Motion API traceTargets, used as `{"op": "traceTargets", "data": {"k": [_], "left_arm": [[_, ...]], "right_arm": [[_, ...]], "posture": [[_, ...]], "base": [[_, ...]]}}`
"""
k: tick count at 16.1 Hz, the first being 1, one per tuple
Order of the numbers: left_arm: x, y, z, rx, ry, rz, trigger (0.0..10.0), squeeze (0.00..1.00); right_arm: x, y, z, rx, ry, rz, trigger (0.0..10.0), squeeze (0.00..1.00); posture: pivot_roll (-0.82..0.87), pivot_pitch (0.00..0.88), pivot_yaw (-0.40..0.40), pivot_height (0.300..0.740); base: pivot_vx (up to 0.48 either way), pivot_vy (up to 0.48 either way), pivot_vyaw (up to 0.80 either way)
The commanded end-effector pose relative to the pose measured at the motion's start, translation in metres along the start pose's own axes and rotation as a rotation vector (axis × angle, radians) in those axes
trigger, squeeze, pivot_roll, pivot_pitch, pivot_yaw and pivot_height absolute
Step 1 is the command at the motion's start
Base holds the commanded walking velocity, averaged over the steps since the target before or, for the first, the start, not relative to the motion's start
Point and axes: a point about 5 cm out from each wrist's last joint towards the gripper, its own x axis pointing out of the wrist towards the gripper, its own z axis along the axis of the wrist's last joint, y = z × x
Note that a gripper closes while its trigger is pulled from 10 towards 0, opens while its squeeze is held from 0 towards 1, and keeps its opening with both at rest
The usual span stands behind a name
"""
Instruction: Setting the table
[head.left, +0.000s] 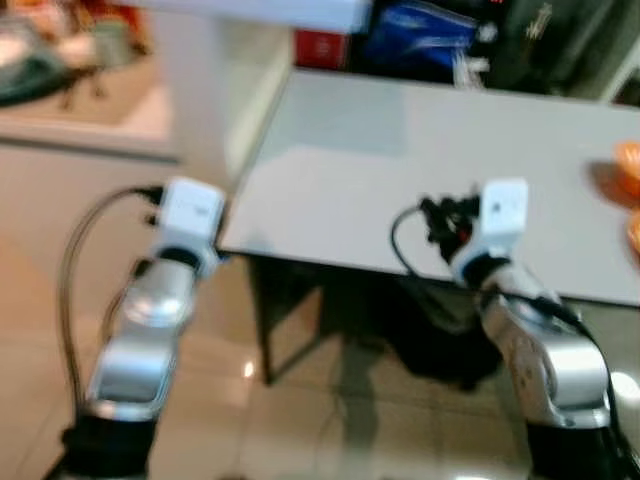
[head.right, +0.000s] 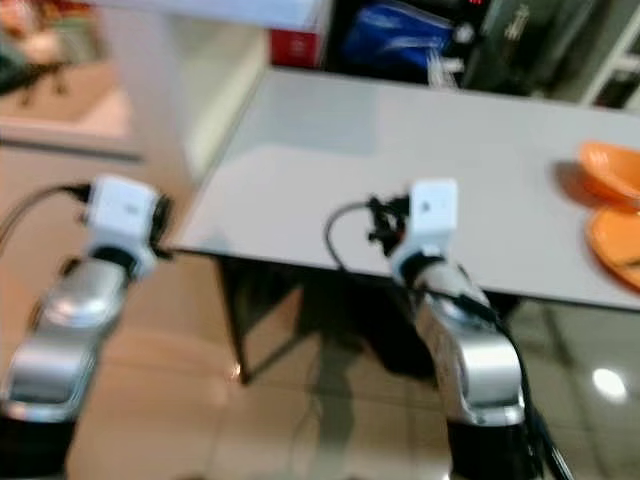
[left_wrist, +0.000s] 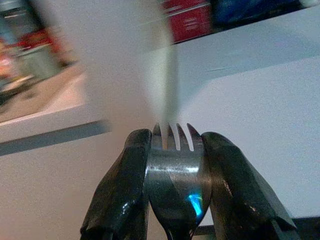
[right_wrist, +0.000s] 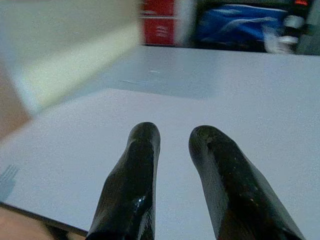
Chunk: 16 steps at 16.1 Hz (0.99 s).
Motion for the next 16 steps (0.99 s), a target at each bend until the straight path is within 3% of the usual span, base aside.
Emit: {"op": "traceTargets", "data": {"k": [1, 16], "left_arm": [[0.0011, 0.0073, 0.0033, 0.014, -0.015, 0.024, 10.0, 0.00], [0.0049, 0.0068, 0.0072, 0.017, -0.027, 0.021, 10.0, 0.00]], "right_arm": [[0.0013, 0.0039, 0.0065, -0.007, -0.034, 0.007, 10.0, 0.00], [0.0030, 0.0037, 0.0066, 0.012, -0.049, -0.011, 10.0, 0.00]], "posture": [[0.00, 0.015, -0.015, 0.740], [0.00, 0.017, -0.007, 0.740]], "base": [[0.000, -0.480, 0.00], [0.000, -0.480, 0.00]]}}
